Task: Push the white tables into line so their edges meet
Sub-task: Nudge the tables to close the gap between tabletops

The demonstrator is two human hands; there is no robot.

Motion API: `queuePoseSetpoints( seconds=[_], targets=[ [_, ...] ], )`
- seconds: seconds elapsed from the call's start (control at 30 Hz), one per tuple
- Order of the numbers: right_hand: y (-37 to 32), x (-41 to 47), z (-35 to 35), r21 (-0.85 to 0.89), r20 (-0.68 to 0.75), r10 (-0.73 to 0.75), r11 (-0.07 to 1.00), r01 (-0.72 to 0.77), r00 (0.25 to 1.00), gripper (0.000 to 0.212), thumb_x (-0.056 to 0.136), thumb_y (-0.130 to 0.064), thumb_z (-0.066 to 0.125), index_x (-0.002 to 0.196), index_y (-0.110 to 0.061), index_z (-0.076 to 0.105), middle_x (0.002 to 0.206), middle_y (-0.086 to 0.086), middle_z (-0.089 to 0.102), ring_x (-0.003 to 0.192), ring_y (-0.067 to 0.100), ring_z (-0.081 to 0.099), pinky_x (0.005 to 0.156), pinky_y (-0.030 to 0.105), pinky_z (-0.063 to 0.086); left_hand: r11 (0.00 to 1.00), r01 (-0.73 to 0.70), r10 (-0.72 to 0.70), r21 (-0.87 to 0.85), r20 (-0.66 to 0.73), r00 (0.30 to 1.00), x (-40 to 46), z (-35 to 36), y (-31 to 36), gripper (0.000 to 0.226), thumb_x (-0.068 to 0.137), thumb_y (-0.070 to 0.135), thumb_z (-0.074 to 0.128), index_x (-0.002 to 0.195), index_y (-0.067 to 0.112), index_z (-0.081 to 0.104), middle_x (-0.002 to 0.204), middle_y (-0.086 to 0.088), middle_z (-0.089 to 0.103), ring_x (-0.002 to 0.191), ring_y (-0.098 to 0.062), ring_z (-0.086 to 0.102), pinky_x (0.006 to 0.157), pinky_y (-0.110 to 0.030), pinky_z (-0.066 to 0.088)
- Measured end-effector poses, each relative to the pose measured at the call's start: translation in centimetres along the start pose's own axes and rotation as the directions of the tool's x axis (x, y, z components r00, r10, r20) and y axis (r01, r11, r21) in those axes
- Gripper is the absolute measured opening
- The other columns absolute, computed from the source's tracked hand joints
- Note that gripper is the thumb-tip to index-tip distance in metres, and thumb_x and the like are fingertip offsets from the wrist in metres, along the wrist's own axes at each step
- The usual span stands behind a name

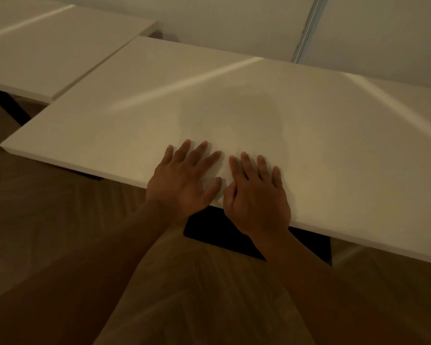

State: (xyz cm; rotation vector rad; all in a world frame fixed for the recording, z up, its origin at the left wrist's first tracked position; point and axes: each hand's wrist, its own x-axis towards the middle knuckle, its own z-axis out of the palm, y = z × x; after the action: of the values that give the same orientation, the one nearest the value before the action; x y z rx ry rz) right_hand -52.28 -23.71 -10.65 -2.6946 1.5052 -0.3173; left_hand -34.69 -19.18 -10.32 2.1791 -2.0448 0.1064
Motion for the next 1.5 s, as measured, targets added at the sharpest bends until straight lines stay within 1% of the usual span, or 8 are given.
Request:
queuePoseSetpoints(
  seconds=[0.23,0.43,0.77,1.1,1.33,1.5],
  targets=[
    [-0.6,0.6,0.3,-0.006,-0.013,0.012,1.000,-0.012,1.000,0.065,0.096,-0.043,0.018,0.155,-0.022,0.034,0.162,0.007,0.033,0.151,0.037,0.023,0.120,0.059,0.020,1.000,-0.016,0.016,0.003,-0.008,1.000,0.6,0.3,-1.0,0.067,0.099,0.067,0.020,0.157,0.036,0.027,0.166,-0.001,0.027,0.153,-0.032,0.022,0.122,-0.055,0.021],
    [-0.9,1.3,0.6,-0.003,-0.029,0.032,0.999,-0.032,0.999,0.063,0.097,-0.044,0.021,0.156,-0.023,0.033,0.162,0.007,0.032,0.151,0.036,0.022,0.120,0.059,0.020,1.000,-0.017,0.017,0.013,-0.031,0.999,1.1,0.4,-1.4,0.067,0.099,0.068,0.022,0.156,0.035,0.032,0.164,-0.001,0.032,0.151,-0.032,0.027,0.122,-0.054,0.024],
    [-1.3,2.2,0.7,0.015,-0.047,0.052,0.999,-0.051,0.998,0.065,0.096,-0.045,0.020,0.154,-0.022,0.036,0.161,0.009,0.035,0.150,0.037,0.024,0.119,0.060,0.021,1.000,-0.016,0.017,0.006,-0.031,0.999,2.0,0.3,-2.0,0.069,0.097,0.071,0.022,0.156,0.037,0.032,0.164,0.000,0.032,0.151,-0.030,0.027,0.121,-0.054,0.024],
    [-1.7,3.2,0.8,0.008,-0.033,0.059,0.998,-0.059,0.998,0.066,0.095,-0.046,0.018,0.156,-0.024,0.033,0.162,0.008,0.032,0.151,0.037,0.022,0.120,0.060,0.019,1.000,-0.029,0.030,0.005,-0.055,0.998,2.9,0.5,-2.9,0.068,0.097,0.070,0.025,0.155,0.036,0.034,0.163,0.000,0.035,0.150,-0.030,0.029,0.121,-0.053,0.026],
    [-1.8,3.2,0.9,0.001,-0.035,0.060,0.998,-0.060,0.998,0.065,0.096,-0.045,0.020,0.155,-0.023,0.034,0.162,0.008,0.033,0.151,0.038,0.022,0.120,0.059,0.020,1.000,-0.030,0.030,-0.002,-0.066,0.997,2.8,0.5,-3.0,0.068,0.097,0.070,0.026,0.155,0.036,0.035,0.162,0.000,0.037,0.150,-0.030,0.030,0.120,-0.054,0.028],
    [-1.8,3.2,0.9,0.000,-0.036,0.061,0.998,-0.061,0.997,0.064,0.097,-0.045,0.020,0.155,-0.023,0.034,0.162,0.008,0.033,0.151,0.036,0.022,0.120,0.058,0.020,1.000,-0.025,0.025,0.003,-0.060,0.998,2.9,0.6,-3.0,0.069,0.097,0.071,0.024,0.156,0.037,0.032,0.163,0.001,0.034,0.151,-0.029,0.028,0.121,-0.053,0.026]
  ],
)
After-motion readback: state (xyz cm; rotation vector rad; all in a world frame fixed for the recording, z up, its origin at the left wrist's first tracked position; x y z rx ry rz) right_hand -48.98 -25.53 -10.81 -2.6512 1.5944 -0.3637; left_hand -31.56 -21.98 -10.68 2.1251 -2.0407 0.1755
